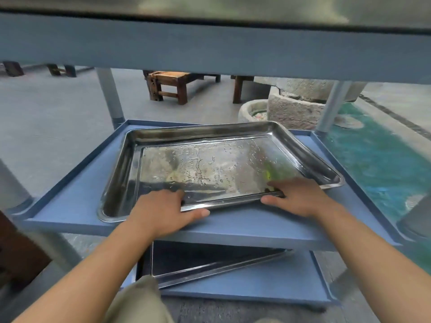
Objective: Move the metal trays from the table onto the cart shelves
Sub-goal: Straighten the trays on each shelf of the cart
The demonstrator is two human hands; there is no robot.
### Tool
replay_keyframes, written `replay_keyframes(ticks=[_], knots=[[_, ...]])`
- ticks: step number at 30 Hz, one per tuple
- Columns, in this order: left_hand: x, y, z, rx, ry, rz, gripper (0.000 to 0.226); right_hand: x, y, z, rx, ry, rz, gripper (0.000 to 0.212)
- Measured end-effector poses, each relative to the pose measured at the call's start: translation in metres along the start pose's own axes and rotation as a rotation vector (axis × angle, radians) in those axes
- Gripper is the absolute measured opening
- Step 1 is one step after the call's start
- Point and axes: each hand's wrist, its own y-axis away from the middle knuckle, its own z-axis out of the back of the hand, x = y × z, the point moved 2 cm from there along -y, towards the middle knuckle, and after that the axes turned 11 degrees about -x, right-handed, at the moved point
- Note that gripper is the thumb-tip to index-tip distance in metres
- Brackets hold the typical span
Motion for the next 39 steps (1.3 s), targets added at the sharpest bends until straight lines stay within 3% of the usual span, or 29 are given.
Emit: replay_keyframes(ticks=[5, 15, 26, 32, 39], knots=[[0.015, -0.018, 0.004, 0.018, 0.009, -0.030, 0.099, 0.013, -0.003, 0.001, -0.062, 0.012, -0.033, 0.089], [0.051, -0.054, -0.005, -0.029, -0.002, -0.114, 0.088, 0.040, 0.006, 0.001, -0.056, 0.016, -0.140, 0.097], [0.045, -0.031, 0.000, -0.059, 0.038, -0.113, 0.103, 0.050, 0.026, 0.010, -0.056, 0.065, -0.203, 0.093], [0.040, 0.001, 0.008, -0.098, 0.052, -0.162, 0.099, 0.061, 0.055, 0.019, -0.109, 0.066, -0.205, 0.104], [0.039, 0.032, 0.014, -0.134, 0.058, -0.181, 0.114, 0.075, 0.085, 0.026, -0.130, 0.052, -0.196, 0.110]])
